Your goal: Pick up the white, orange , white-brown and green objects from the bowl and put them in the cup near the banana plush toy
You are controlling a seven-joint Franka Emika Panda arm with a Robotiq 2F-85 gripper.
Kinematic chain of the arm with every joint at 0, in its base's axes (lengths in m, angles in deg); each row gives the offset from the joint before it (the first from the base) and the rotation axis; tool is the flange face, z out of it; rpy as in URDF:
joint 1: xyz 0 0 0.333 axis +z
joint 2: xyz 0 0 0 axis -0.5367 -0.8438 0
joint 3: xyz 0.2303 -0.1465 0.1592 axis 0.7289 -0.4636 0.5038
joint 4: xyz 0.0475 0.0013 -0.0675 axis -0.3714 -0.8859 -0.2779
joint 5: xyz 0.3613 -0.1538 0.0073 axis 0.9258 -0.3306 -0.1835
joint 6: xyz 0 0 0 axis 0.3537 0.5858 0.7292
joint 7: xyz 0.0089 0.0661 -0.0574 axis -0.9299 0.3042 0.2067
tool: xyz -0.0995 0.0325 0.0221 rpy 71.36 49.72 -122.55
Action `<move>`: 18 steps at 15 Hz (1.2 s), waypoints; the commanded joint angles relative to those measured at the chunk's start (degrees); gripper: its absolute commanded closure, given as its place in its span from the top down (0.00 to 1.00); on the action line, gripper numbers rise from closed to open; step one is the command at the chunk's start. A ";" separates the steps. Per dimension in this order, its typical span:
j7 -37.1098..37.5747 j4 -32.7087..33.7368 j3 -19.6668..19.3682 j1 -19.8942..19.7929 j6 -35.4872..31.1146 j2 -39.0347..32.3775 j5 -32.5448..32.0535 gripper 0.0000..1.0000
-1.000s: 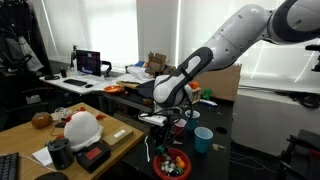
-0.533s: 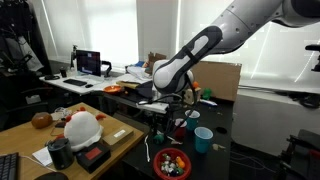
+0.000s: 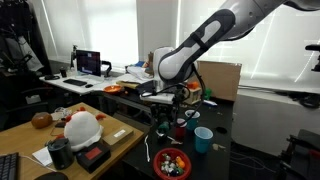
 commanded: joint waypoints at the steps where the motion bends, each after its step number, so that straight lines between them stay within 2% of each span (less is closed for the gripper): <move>1: -1.31 -4.72 -1.49 0.77 1.32 5.31 -3.11 0.30; 6: -4.88 -5.91 -1.95 0.51 4.14 8.11 -7.95 0.30; 11: -6.97 -8.45 -4.20 -0.93 4.49 10.99 -11.97 0.30; 18: -6.48 -9.42 -7.76 -5.81 4.45 11.42 -11.69 0.30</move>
